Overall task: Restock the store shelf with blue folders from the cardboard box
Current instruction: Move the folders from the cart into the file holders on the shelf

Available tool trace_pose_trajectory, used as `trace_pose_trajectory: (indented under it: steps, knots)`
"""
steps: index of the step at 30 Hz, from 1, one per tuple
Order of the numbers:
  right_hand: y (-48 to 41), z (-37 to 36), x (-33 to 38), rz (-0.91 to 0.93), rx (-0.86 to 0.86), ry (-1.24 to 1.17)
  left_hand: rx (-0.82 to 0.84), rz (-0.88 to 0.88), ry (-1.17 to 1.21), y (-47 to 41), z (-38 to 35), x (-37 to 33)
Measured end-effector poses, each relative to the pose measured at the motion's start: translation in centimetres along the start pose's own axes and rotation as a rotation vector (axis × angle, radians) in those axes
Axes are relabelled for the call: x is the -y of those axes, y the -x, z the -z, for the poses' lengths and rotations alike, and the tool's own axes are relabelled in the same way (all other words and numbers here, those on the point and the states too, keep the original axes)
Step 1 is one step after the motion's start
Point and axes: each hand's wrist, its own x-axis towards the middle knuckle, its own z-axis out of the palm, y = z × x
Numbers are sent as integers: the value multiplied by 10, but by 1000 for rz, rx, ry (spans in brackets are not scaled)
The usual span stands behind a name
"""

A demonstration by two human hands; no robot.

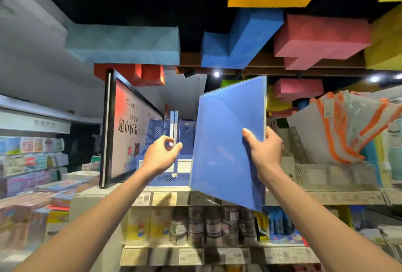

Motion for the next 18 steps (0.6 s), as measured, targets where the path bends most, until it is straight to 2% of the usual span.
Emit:
trace_pose_trajectory:
  steps: [9, 14, 18]
  knots:
    - [-63, -105, -8, 143, -161, 104, -87, -146, -268, -98, -17, 52]
    - [-82, -156, -17, 162, -187, 120, -4, -197, -478, -140, -26, 88]
    - [-88, -191, -31, 165, -209, 107, 42, -190, -466, -168, -42, 114]
